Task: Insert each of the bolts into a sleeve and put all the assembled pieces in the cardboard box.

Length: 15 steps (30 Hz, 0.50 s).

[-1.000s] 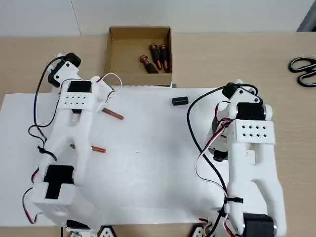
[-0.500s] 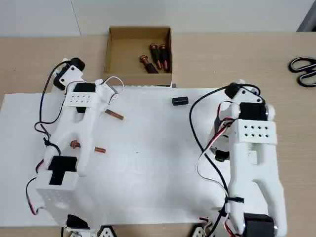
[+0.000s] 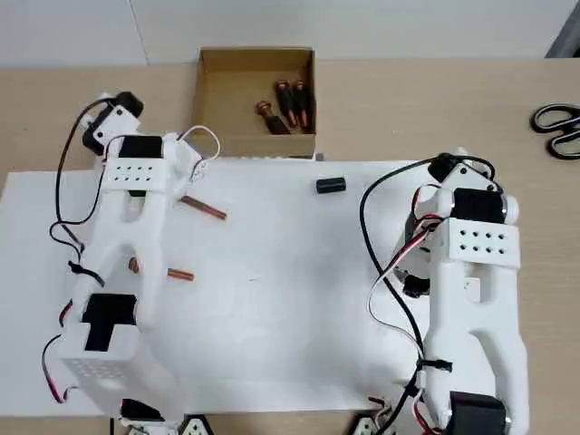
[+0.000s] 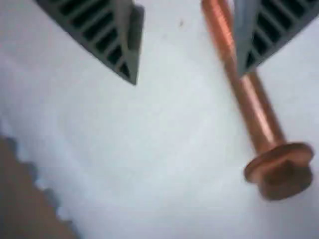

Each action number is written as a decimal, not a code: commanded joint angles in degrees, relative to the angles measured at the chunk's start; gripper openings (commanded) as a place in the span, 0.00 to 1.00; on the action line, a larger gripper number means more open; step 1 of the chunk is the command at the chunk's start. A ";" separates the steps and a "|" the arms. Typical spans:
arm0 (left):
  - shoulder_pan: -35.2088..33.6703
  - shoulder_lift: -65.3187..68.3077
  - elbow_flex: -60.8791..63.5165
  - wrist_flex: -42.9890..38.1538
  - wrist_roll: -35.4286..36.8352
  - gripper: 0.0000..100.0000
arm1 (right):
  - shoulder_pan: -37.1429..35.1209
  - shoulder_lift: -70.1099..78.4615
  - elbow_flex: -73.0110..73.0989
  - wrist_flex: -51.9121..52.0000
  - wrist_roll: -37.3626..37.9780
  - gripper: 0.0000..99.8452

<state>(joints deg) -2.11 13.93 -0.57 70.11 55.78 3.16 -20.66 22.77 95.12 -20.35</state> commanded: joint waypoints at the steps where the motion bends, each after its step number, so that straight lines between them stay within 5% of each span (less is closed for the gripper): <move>1: 0.09 -3.43 -2.07 2.02 0.35 0.13 | 0.31 -2.07 -0.26 -0.48 0.53 0.00; 15: -0.09 1.23 -2.24 3.60 0.70 0.13 | 0.31 -2.15 -0.26 0.04 0.62 0.00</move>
<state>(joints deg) -2.11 14.73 -0.57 72.22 55.78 3.16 -20.66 22.77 95.12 -20.35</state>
